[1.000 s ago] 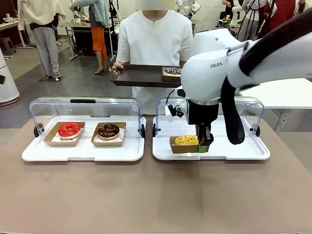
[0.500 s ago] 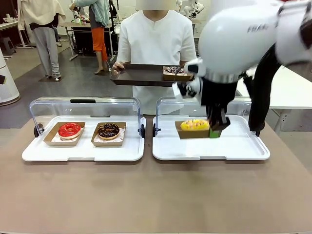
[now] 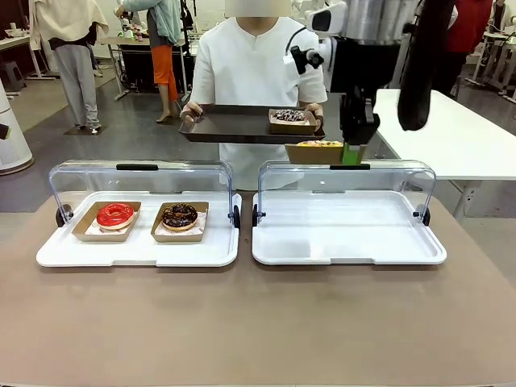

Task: Provide the desired donut to the person.
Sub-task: Pick up and lift the Paper togo box containing the Donut pointed at by the person, then place the picked Paper togo box onto the Handle tray extended by the person.

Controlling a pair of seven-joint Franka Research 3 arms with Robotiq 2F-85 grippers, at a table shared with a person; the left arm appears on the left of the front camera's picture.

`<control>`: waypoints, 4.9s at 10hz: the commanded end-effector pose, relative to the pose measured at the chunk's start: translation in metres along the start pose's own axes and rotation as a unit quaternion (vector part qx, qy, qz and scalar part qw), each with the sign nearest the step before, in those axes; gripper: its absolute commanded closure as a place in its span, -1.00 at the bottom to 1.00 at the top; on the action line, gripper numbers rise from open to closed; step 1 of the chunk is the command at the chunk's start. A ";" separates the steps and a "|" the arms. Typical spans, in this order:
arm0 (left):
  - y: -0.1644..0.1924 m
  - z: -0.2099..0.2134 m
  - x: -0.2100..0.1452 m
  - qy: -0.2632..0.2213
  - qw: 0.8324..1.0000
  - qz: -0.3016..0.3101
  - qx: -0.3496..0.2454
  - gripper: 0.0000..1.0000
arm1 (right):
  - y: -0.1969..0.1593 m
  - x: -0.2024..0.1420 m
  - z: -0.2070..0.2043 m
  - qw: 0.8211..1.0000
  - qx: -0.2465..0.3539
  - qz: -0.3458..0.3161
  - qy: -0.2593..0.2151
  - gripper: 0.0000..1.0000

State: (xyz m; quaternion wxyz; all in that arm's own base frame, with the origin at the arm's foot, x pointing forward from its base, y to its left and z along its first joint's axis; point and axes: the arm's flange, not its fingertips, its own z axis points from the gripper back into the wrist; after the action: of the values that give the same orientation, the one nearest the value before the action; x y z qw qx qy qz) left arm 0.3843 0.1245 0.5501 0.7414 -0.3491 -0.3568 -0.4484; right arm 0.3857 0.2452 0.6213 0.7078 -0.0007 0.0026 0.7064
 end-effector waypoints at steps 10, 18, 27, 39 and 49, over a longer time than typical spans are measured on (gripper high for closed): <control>0.000 0.001 0.001 -0.008 1.000 -0.002 -0.001 -1.00 | -0.049 0.018 -0.002 1.000 0.017 -0.001 -0.004 1.00; 0.000 0.001 0.001 -0.008 1.000 -0.002 -0.001 -1.00 | -0.049 0.018 -0.002 1.000 0.017 -0.001 -0.004 1.00; 0.000 0.001 0.001 -0.008 1.000 -0.002 -0.001 -1.00 | -0.054 0.023 0.001 1.000 0.015 0.002 -0.004 0.96; 0.000 0.001 0.001 -0.008 1.000 -0.002 -0.001 -1.00 | -0.139 0.176 0.040 0.998 -0.044 -0.034 -0.008 0.96; 0.000 0.001 0.001 -0.008 1.000 -0.002 -0.001 -1.00 | -0.176 0.175 -0.057 0.999 -0.032 0.036 -0.010 0.96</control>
State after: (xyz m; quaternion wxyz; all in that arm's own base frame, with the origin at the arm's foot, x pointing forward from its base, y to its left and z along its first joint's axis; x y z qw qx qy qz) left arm 0.3843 0.1244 0.5501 0.7414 -0.3491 -0.3568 -0.4484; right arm 0.5598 0.4231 0.5661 0.6837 -0.0096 -0.0241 0.7293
